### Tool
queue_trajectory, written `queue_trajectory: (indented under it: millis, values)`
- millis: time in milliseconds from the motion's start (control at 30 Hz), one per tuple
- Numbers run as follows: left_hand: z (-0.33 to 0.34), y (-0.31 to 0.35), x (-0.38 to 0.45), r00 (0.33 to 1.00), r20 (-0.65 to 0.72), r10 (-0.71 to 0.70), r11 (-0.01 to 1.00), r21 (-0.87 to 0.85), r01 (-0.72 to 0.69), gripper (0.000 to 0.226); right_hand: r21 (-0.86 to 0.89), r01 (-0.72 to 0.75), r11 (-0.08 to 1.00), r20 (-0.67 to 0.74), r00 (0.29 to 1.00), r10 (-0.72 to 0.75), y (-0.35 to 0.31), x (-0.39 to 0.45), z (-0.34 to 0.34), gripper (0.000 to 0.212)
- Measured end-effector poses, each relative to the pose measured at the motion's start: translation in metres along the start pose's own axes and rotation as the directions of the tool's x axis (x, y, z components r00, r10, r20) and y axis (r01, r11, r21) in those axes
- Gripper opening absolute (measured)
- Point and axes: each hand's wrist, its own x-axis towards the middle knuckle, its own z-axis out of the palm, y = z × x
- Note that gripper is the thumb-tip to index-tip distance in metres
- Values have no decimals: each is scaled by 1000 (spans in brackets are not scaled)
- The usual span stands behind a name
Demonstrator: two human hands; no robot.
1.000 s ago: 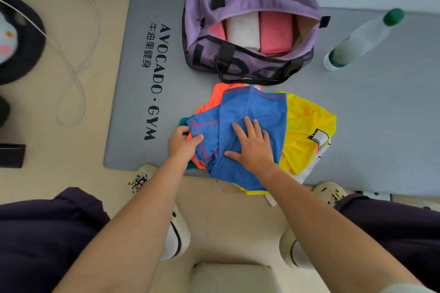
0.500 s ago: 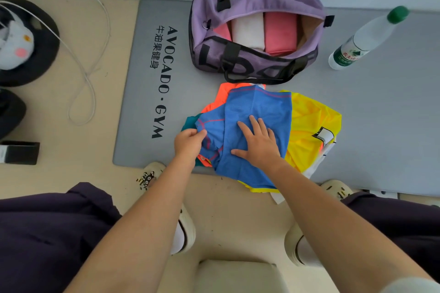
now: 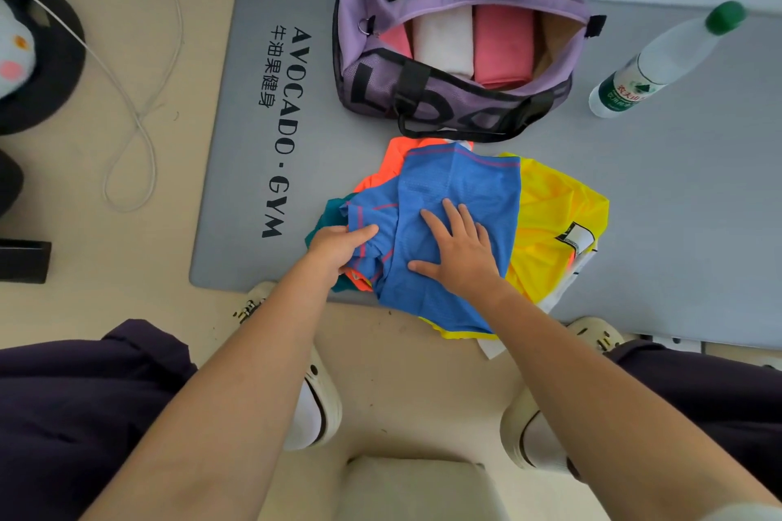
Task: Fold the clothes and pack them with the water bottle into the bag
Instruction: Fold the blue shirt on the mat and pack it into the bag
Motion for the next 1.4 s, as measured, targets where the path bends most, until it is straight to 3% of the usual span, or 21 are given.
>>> queue_trajectory:
  millis: [133,233,300,333,400,433,500,533,600,667,733,800,900,1000,1067,1233,1333,1400]
  values:
    - [0,-2,-7,990,-32,138,983,-118,-141,12,46,2,999,55,998,-5,3,1,-5,87]
    - [7,2,-11,930,-100,353,936,53,-349,26,379,-42,924,18,999,38,4,6,-20,59]
    - [20,7,-20,862,-71,501,842,267,-468,37,632,-90,770,-94,977,192,8,8,-32,32]
    - [30,10,-26,826,-16,564,770,371,-519,44,735,-127,666,-89,955,281,11,8,-38,32]
    - [49,13,-38,778,217,589,628,484,-610,53,890,-245,385,90,921,378,15,4,-47,42]
    - [58,14,-43,774,364,518,610,477,-633,55,911,-300,283,185,911,370,17,1,-49,45]
    - [67,14,-49,756,588,286,699,412,-585,46,874,-370,315,269,908,322,20,-5,-46,47]
    - [68,15,-50,752,624,213,756,382,-531,32,848,-388,361,285,908,306,20,-7,-42,43]
    - [63,14,-45,828,502,250,833,323,-449,4,821,-400,407,288,906,311,20,-6,-33,32]
    - [53,10,-33,902,205,380,843,324,-429,11,822,-404,401,277,899,338,20,-3,-26,30]
    - [43,3,-20,901,-13,433,847,347,-403,12,843,-394,366,275,901,336,22,-3,-25,29]
    - [39,-5,-13,928,-25,372,862,379,-336,21,851,-396,345,268,892,364,27,-8,-22,26]
    - [47,-16,-13,952,5,306,859,428,-279,42,827,-452,334,228,813,536,42,-25,-13,27]
    - [52,-28,-17,951,-83,298,838,499,-219,43,737,-541,407,175,733,658,56,-46,-2,40]
    - [53,-38,-23,954,-110,278,837,515,-185,47,683,-610,401,226,699,679,59,-60,5,48]
    - [50,-57,-31,982,-37,185,881,449,-149,45,667,-705,241,497,662,561,58,-81,21,41]
    - [44,-59,-35,986,119,119,888,431,-160,29,715,-678,171,558,701,444,60,-90,23,39]
    - [40,-60,-38,978,177,114,901,396,-177,33,754,-649,100,579,729,366,61,-96,21,34]
